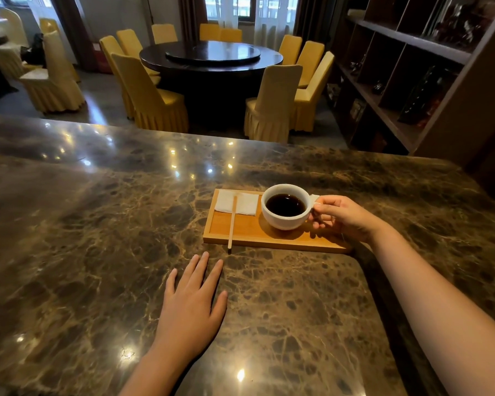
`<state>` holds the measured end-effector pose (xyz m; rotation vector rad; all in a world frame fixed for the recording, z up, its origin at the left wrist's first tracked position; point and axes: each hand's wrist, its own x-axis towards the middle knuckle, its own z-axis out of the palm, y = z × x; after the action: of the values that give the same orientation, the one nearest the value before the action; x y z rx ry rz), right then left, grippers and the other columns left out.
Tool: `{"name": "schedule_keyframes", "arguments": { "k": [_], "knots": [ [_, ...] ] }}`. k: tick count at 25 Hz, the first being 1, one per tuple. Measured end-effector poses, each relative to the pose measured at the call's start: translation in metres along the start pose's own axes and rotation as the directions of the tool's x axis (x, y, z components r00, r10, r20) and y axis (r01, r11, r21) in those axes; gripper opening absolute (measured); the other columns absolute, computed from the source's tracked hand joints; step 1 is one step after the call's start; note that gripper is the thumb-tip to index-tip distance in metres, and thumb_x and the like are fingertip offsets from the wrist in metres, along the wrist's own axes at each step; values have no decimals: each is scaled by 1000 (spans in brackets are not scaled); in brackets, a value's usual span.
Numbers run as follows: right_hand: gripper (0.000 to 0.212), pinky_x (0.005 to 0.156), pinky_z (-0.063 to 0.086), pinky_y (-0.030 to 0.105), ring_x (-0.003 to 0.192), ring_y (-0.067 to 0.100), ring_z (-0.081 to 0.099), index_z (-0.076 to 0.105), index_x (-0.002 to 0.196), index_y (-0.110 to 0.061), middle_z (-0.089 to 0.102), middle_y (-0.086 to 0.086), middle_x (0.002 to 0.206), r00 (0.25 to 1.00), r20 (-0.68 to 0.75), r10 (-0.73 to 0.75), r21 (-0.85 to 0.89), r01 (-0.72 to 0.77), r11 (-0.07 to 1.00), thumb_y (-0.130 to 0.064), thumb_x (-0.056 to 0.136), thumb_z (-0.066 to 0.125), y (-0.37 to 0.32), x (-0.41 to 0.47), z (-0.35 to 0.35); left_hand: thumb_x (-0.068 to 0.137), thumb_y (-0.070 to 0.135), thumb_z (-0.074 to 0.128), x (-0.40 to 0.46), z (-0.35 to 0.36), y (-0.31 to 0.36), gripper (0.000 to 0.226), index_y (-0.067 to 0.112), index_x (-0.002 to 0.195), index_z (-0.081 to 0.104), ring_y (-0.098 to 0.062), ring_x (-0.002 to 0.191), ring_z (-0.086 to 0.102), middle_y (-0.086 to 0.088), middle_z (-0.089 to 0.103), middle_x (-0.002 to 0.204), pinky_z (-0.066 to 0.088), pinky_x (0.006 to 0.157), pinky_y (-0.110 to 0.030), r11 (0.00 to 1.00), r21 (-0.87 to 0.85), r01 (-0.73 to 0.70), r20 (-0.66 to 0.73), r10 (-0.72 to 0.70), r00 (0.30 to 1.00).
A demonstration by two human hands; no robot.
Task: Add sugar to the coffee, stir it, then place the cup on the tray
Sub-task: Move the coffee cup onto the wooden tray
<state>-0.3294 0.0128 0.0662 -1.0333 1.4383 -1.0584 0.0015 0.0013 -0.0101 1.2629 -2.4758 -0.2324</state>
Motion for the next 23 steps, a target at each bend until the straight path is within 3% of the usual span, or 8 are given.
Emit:
{"name": "schedule_keyframes", "arguments": {
  "k": [10, 15, 20, 23],
  "knots": [
    [19, 54, 52, 30, 54, 18, 60, 62, 80, -10, 63, 6, 62, 996, -90, 24, -74, -31, 997, -18, 93, 51, -4, -6, 9, 85, 48, 23, 0, 1, -1, 56, 27, 136, 33, -17, 135, 16, -6, 30, 146, 13, 107, -50, 1000, -1, -7, -8, 7, 1000],
    [21, 53, 51, 32, 51, 17, 59, 62, 85, -7, 63, 8, 62, 983, -182, 8, -66, -20, 998, -20, 95, 48, 1, -9, 19, 84, 49, 20, 0, 1, -1, 58, 27, 137, 30, -14, 135, 10, -4, 26, 148, 7, 108, -47, 1000, -4, -10, -5, 10, 1000],
    [20, 48, 54, 25, 58, 20, 60, 62, 85, -8, 62, 13, 71, 972, -234, -1, -54, -12, 998, -19, 95, 48, 2, -11, 26, 84, 49, 21, -1, 1, -1, 58, 27, 137, 31, -12, 133, 8, -5, 26, 148, 7, 107, -46, 1000, -4, -14, -14, 14, 1000],
    [15, 53, 58, 28, 63, 21, 64, 65, 95, -9, 65, 17, 82, 949, -313, -26, -51, 10, 999, -19, 92, 55, 3, -13, 27, 85, 48, 22, 0, 1, -1, 57, 26, 136, 32, -13, 133, 10, -6, 28, 147, 9, 107, -47, 1000, 2, -17, -15, 17, 1000]
  ]
}}
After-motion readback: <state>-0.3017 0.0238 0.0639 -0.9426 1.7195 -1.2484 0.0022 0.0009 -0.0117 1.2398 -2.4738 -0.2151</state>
